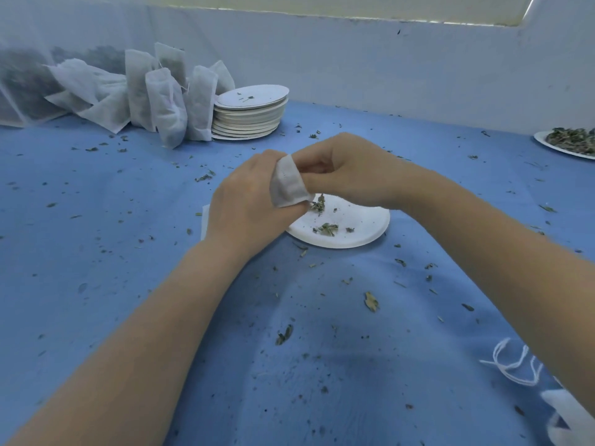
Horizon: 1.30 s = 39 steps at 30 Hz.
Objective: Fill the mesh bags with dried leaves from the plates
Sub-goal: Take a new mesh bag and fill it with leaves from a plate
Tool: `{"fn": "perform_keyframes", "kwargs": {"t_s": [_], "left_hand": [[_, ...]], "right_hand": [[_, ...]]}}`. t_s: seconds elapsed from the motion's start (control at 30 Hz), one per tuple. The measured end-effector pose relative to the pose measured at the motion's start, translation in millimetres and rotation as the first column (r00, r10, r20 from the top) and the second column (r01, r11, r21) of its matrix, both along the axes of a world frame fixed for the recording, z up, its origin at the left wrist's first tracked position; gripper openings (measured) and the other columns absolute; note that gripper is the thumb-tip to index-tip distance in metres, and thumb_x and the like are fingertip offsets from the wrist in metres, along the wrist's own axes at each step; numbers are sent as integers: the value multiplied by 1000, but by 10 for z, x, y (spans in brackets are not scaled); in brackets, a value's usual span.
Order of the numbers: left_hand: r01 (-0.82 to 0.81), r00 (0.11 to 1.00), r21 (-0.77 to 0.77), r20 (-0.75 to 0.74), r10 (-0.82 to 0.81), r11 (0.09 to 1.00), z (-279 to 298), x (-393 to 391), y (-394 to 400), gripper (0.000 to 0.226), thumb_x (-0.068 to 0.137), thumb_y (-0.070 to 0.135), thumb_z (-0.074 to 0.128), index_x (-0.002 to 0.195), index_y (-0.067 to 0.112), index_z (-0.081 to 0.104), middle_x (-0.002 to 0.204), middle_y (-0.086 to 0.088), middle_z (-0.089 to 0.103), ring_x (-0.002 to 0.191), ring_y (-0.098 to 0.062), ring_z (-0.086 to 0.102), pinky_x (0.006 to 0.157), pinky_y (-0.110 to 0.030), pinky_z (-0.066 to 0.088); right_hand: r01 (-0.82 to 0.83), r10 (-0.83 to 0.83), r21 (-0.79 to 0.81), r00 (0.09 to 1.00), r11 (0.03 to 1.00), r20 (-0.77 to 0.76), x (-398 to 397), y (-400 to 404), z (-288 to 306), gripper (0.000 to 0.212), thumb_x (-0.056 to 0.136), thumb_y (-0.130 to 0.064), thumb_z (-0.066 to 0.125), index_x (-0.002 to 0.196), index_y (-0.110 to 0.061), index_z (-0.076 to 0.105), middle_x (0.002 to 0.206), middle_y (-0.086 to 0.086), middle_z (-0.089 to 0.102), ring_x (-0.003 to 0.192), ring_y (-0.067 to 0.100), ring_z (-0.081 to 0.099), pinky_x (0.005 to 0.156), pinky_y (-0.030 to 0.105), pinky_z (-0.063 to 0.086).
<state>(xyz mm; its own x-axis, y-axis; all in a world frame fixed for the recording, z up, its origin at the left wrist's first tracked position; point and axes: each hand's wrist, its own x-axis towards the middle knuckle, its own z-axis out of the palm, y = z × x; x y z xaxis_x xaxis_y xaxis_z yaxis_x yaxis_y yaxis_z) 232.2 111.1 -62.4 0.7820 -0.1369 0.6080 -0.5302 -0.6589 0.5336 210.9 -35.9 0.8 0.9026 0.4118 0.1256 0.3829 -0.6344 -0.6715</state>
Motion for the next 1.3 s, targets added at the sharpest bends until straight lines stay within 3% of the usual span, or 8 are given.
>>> {"fn": "perform_keyframes", "kwargs": {"t_s": [0.07,0.27,0.4,0.5,0.73,0.8,0.97,1.3], "left_hand": [[-1,1000,2,-8,1,1000,5,14,8,49,67,35,77,110,18,58,98,6,61,91,-19,56,71,-24,36],[52,997,-32,-59,-54,998,-4,27,21,52,63,50,77,104,25,58,84,18,55,81,-5,50,70,-23,38],[109,993,-132,-39,-115,985,18,26,54,66,55,51,82,109,27,54,92,18,59,89,-4,54,74,-24,44],[109,993,-3,-50,-109,994,9,85,135,72,58,43,80,120,27,46,102,19,53,91,-1,47,75,-24,39],[-67,993,90,-95,75,994,-43,229,312,50,68,13,66,114,24,48,87,13,44,79,-16,41,68,-29,33],[-79,991,82,-99,87,994,-50,250,332,52,68,13,66,115,24,49,86,13,42,79,-15,39,68,-28,31],[-81,992,97,-92,90,992,-69,256,327,49,67,13,67,112,21,49,88,11,44,80,-16,40,67,-29,32],[-59,991,103,-115,71,993,-71,219,289,50,68,13,67,114,22,49,92,12,46,86,-21,48,72,-31,37]], "right_hand": [[-20,19,72,1000,997,14,6,-77,24,24,82,-6,68,97,-25,72,91,-8,73,87,2,68,80,18,53],[93,-41,-191,965,977,258,67,14,19,30,77,-2,66,97,-23,73,79,-15,66,78,-7,56,74,6,43],[71,-44,-78,949,994,313,58,114,-39,30,73,-2,65,96,-19,73,83,-9,69,85,0,62,76,11,46],[69,-60,-21,958,997,281,75,106,-57,34,73,-1,68,101,-18,72,94,-6,73,90,0,63,83,17,49],[194,-239,213,949,958,207,238,-50,-136,20,86,-9,60,92,-25,70,87,-12,70,80,0,63,72,11,49],[298,-299,38,934,954,194,316,-99,-210,34,89,-4,44,91,-28,68,87,-12,64,80,6,59,58,7,42],[146,-58,-469,979,871,197,336,-96,-415,57,86,8,34,114,-30,66,131,-12,53,114,13,48,85,20,37],[158,-93,-439,982,885,167,159,-328,-335,60,85,11,33,115,-31,64,128,-7,56,110,12,52,94,30,44]]}}
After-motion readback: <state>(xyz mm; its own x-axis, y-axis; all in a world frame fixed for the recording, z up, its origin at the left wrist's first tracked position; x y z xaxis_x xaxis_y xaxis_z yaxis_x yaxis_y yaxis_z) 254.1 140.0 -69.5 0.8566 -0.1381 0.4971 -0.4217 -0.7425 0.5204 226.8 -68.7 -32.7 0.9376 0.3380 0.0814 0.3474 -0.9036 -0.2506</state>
